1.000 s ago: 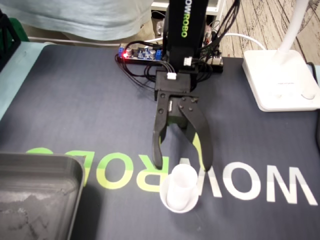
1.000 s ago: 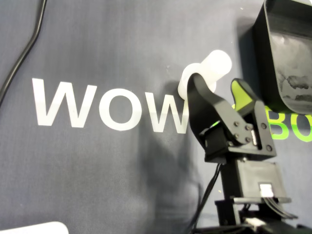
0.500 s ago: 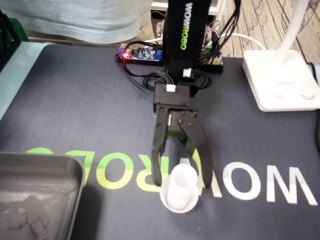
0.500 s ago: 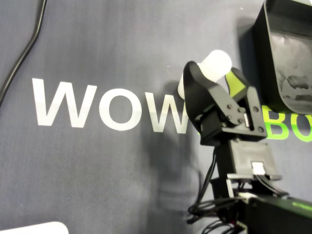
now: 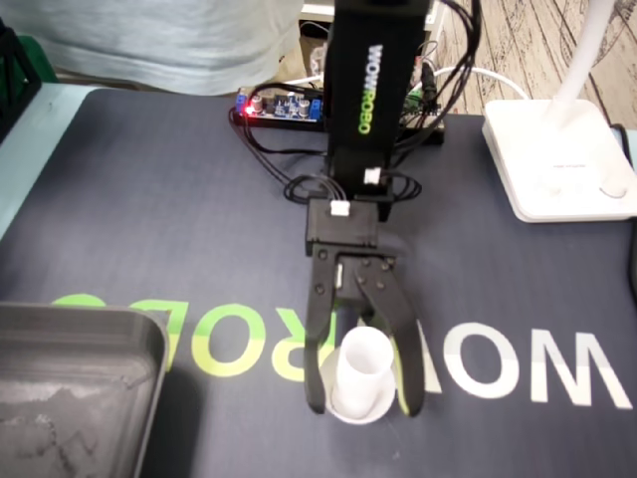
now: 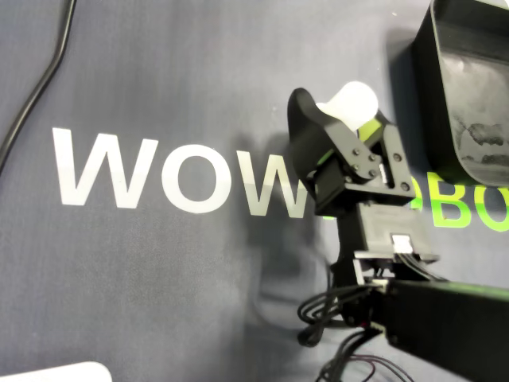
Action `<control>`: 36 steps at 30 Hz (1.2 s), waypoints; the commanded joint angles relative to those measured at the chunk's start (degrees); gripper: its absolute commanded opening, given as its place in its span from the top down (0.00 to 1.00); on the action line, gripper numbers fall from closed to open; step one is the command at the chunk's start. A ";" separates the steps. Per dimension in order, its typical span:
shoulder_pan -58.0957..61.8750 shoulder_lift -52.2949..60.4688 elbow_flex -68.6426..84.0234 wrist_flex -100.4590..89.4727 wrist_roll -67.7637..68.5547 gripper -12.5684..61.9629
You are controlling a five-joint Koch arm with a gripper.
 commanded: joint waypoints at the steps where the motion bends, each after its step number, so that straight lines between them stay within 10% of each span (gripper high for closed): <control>1: -0.79 -0.18 -2.37 -5.19 -0.26 0.43; 36: -2.29 1.05 -1.32 -5.19 2.55 0.75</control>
